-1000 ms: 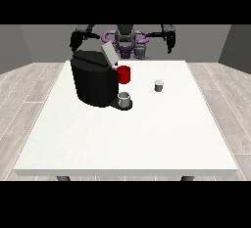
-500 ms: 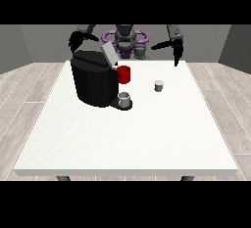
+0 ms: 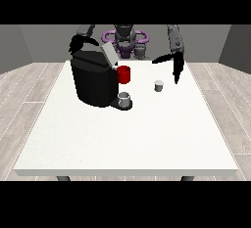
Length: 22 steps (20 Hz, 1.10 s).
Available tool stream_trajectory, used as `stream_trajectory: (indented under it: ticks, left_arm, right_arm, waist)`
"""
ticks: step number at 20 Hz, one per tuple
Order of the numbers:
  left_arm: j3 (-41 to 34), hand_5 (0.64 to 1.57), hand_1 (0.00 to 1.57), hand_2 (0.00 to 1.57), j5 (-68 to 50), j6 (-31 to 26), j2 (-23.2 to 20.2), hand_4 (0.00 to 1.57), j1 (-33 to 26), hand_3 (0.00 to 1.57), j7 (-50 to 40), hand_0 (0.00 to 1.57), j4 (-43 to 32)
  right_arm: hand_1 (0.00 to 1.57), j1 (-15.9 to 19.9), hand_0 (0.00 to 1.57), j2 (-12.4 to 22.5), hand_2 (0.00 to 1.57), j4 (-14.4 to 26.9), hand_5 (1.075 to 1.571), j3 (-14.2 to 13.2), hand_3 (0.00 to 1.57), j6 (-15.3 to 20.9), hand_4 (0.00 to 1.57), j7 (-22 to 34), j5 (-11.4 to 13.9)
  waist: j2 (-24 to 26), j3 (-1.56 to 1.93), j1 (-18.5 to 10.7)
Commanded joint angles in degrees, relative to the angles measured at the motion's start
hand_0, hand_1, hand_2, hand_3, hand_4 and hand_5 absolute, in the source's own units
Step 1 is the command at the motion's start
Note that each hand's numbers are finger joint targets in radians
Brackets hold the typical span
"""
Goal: Insert the coffee pod into the coffee machine and close the lid
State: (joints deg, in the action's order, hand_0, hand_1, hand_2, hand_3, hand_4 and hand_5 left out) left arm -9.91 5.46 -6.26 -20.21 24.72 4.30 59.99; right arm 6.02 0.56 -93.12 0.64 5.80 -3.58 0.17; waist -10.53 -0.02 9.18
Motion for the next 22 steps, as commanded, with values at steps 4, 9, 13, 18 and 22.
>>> stream_trajectory:
  ticks: [4, 9, 13, 18, 22]
  left_arm:
    - [2.07, 1.571, 0.0, 0.0, 4.39, 1.1, 0.63, 0.0, 5.68, 0.0, -0.67, 0.0, -8.85]
    - [4.93, 1.571, 0.0, 0.2, 8.54, 2.15, 1.04, 0.0, 5.63, 0.0, -0.56, 0.0, -9.08]
    - [5.56, 1.571, 0.22, 0.53, 11.03, 2.85, 1.53, 0.0, 7.63, 0.22, 0.35, 0.22, -13.31]
    - [3.94, 1.571, 0.76, 0.82, 12.86, 3.44, -1.8, 0.0, 9.01, 0.51, 3.97, 0.76, -19.87]
    - [7.21, 1.571, 0.58, 0.72, 17.73, 4.77, -2.52, 0.0, 9.14, 0.47, 3.1, 0.58, -20.74]
  right_arm:
    - [0.0, 2.53, 0.0, -0.53, 0.0, 2.58, 1.571, 3.0, 0.0, 5.0, 0.4, 2.55, 2.5]
    - [0.0, 5.52, 0.0, 2.14, 0.0, 10.83, 1.571, -4.52, 0.0, 1.31, 0.39, -1.21, -1.53]
    - [0.0, 7.21, 0.0, 3.04, 0.0, 11.06, 1.571, -3.84, 0.0, 2.43, 0.42, 1.98, 0.69]
    - [0.0, 5.5, 0.0, -0.49, 0.0, 8.84, 1.571, 0.53, 0.0, 4.37, 0.36, 0.65, 3.07]
    - [0.0, 8.71, 0.0, 0.96, 0.0, 9.33, 1.571, -2.27, 0.0, 4.24, 0.39, 4.19, 1.37]
  waist:
    - [-0.8, 0.0, -0.51]
    - [-1.3, 0.03, -2.85]
    - [0.21, 0.01, -2.47]
    - [-2.93, -0.01, -0.26]
    - [-2.1, 0.0, -0.62]
